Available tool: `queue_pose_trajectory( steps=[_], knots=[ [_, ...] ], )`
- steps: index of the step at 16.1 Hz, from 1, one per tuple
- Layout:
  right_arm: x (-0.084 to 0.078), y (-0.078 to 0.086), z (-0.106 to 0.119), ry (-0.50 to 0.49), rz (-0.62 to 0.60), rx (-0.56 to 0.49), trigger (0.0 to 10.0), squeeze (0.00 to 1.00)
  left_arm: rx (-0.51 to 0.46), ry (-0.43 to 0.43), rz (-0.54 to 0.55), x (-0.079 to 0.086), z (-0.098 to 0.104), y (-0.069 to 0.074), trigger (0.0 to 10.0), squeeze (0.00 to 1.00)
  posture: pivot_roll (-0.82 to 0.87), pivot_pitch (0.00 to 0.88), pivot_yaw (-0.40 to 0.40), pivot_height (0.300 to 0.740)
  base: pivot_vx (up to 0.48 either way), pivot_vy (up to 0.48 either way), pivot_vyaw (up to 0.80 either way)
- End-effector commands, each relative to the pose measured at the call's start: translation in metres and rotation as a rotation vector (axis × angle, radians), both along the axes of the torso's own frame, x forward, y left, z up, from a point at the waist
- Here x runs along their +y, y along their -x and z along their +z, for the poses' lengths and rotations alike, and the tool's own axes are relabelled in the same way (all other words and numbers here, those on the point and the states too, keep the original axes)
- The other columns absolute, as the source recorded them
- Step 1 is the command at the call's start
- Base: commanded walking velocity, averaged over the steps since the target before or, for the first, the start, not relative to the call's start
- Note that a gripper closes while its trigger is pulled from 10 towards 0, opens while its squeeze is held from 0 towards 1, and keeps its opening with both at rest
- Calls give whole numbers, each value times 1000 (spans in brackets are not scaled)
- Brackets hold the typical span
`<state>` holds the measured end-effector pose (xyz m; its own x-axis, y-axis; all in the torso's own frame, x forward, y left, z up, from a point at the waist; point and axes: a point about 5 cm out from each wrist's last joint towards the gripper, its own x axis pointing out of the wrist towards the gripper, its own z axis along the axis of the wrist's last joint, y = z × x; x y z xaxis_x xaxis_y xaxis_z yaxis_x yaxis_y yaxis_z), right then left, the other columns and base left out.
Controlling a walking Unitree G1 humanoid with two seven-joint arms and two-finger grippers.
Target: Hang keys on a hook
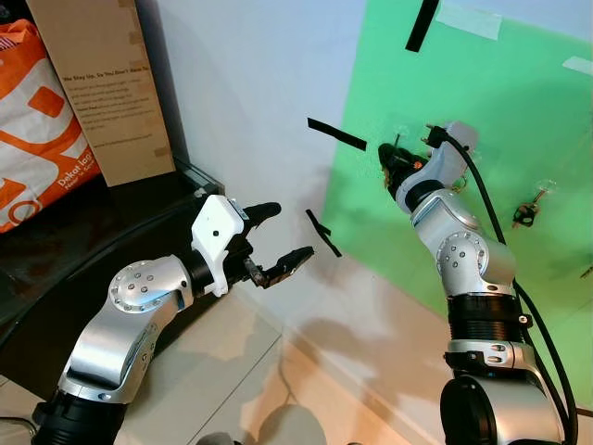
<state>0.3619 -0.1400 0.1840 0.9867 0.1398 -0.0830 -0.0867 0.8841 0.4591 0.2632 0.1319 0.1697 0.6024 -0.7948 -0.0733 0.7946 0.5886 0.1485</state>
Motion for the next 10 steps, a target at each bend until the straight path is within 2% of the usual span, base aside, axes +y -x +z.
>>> queue_pose_trajectory(
  steps=[1, 3, 4, 6, 8, 9, 10],
  knots=[
    [-5, 1, -1, 0, -14, -4, 10000, 1000, -15, -15, -11, -2, 2, 2, 10000, 0, 42, 0, -63, 740, 0, 0, 0],
    [-8, 11, 12, -3, 43, -144, 10000, 1000, -20, -10, 6, 0, 3, 2, 10000, 0, 45, 0, -68, 740, 0, 0, 0],
    [-10, 15, 13, 23, 54, -167, 10000, 1000, -20, -8, 13, 0, 2, 2, 10000, 0, 45, 0, -68, 740, 0, 0, 0],
    [-9, 31, 11, 187, 110, -233, 10000, 1000, -26, -8, 51, 3, 0, 1, 10000, 0, 38, 0, -64, 740, 0, 0, 0],
    [-2, 43, 12, 226, 163, -296, 10000, 1000, -38, 4, 106, 6, -1, 0, 10000, 0, 34, 0, -62, 740, 0, 0, 0],
    [2, 51, 9, 243, 192, -316, 10000, 0, -45, 17, 167, 9, -2, -2, 10000, 0, 31, 0, -59, 740, 0, 0, 0],
    [5, 58, 6, 266, 213, -327, 10000, 0, -51, 26, 240, 12, -5, -2, 10000, 0, 27, 0, -58, 740, 0, 0, 0]
  ],
)
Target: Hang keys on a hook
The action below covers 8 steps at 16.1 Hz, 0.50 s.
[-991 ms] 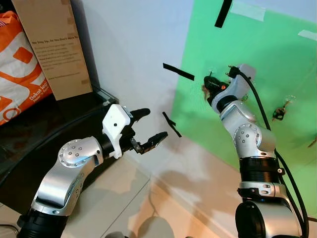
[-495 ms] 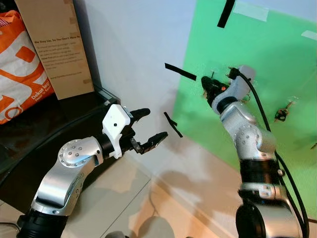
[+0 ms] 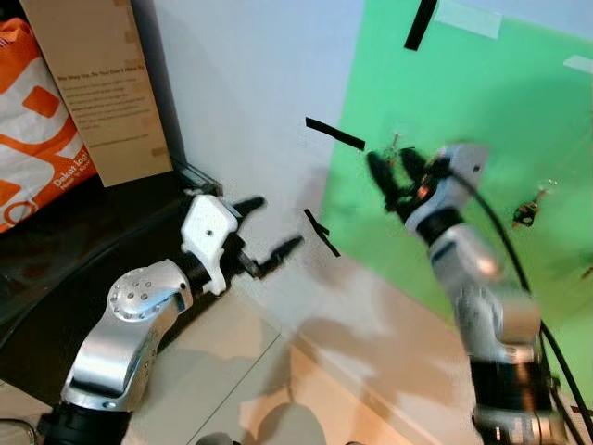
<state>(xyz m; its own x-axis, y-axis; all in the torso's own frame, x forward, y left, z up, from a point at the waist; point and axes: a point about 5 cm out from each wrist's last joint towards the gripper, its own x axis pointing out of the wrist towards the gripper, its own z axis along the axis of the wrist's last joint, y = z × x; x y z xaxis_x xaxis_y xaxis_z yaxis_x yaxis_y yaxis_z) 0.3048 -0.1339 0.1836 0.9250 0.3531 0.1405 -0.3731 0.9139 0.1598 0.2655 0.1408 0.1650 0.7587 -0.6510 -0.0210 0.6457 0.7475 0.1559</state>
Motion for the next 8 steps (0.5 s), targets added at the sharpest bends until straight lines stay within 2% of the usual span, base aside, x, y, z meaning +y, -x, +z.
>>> queue_pose_trajectory(
  steps=[1, 2, 3, 4, 5, 6, 8],
  knots=[
    [0, 6, 4, 54, 2, -55, 10000, 0, -11, -10, 83, 6, -3, -1, 10000, 0, 25, 0, -59, 740, 0, 0, 0],
    [-2, 12, -6, 132, -51, -27, 10000, 0, -23, -17, 167, 9, -6, -1, 10000, 0, 23, 0, -60, 740, 0, 0, 0],
    [-4, 13, -12, 167, -90, 5, 10000, 0, -31, -20, 199, 10, -6, -1, 10000, 0, 22, 0, -60, 740, 0, 0, 0],
    [-14, 23, -26, 129, -211, 93, 10000, 0, -40, -23, 309, 16, -10, 2, 10000, 0, 17, 0, -59, 740, 0, 0, -800],
    [-19, 36, -35, 199, -261, 119, 10000, 0, -37, -41, 397, 24, -17, 8, 10000, 0, -1, 0, -53, 740, 0, 0, -800],
    [-21, 44, -42, 219, -306, 160, 10000, 0, -18, -66, 460, 30, -24, 13, 10000, 0, -14, 0, -53, 740, 0, 0, -800],
    [-31, 51, -51, 271, -406, 215, 10000, 0, -4, -59, 539, 35, -28, 16, 10000, 0, -22, 0, -51, 740, 0, 0, -800]
  ],
)
